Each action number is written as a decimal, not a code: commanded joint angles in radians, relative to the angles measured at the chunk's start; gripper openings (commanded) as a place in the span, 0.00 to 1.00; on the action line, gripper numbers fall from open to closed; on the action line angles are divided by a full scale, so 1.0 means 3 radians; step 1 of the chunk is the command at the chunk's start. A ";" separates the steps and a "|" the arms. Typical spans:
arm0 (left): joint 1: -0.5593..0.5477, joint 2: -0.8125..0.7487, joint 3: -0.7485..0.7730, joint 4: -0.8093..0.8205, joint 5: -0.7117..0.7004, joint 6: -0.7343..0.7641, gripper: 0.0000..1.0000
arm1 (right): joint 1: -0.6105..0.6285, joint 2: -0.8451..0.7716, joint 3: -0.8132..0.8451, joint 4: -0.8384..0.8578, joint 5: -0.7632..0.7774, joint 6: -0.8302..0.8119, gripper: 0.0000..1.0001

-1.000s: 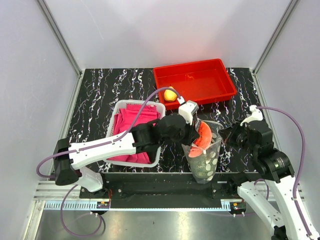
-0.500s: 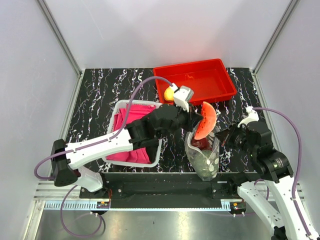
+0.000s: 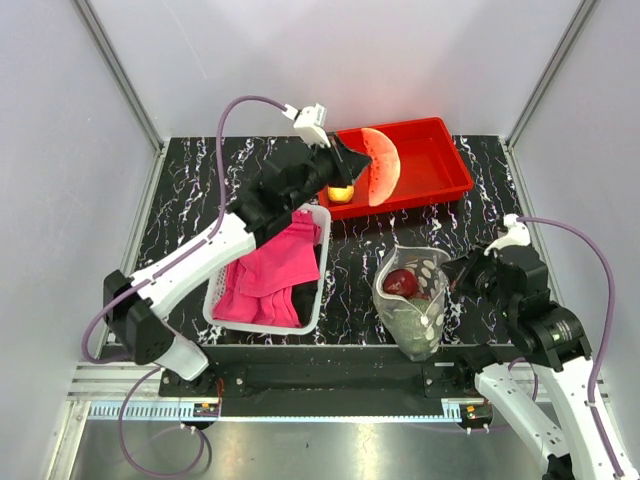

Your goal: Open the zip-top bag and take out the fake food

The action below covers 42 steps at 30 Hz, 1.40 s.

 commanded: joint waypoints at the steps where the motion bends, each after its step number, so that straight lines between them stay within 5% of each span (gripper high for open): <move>1: 0.0173 0.0344 0.0161 0.0322 0.0169 -0.0239 0.00 | 0.0011 -0.0091 0.0229 0.0015 0.0483 -0.0162 0.00; 16: 0.0679 0.2318 0.1111 0.1381 0.0384 -0.0597 0.00 | 0.0011 0.0109 0.0413 0.0024 0.0427 -0.0382 0.00; 25: 0.0766 0.3091 0.1965 0.0901 0.0322 -0.0521 0.01 | 0.0011 0.0129 0.0327 0.0060 0.0350 -0.0418 0.00; 27: 0.0797 0.3117 0.1981 0.0850 0.0332 -0.0531 0.14 | 0.0011 0.0124 0.0321 0.0060 0.0345 -0.0423 0.00; 29: 0.0843 0.3102 0.1961 0.0849 0.0429 -0.0516 0.42 | 0.0011 0.0119 0.0311 0.0060 0.0345 -0.0433 0.00; 32: 0.0874 0.2949 0.1808 0.0860 0.0476 -0.0403 0.67 | 0.0011 0.0134 0.0311 0.0060 0.0320 -0.0433 0.00; 38: 0.0868 0.2285 0.1419 0.0555 0.0644 -0.0066 0.74 | 0.0011 0.0185 0.0306 0.0081 0.0212 -0.0382 0.00; 42: 0.0828 0.1508 0.0715 0.0313 0.0920 0.0087 0.72 | 0.0011 0.0262 0.0337 0.0127 0.0069 -0.0367 0.00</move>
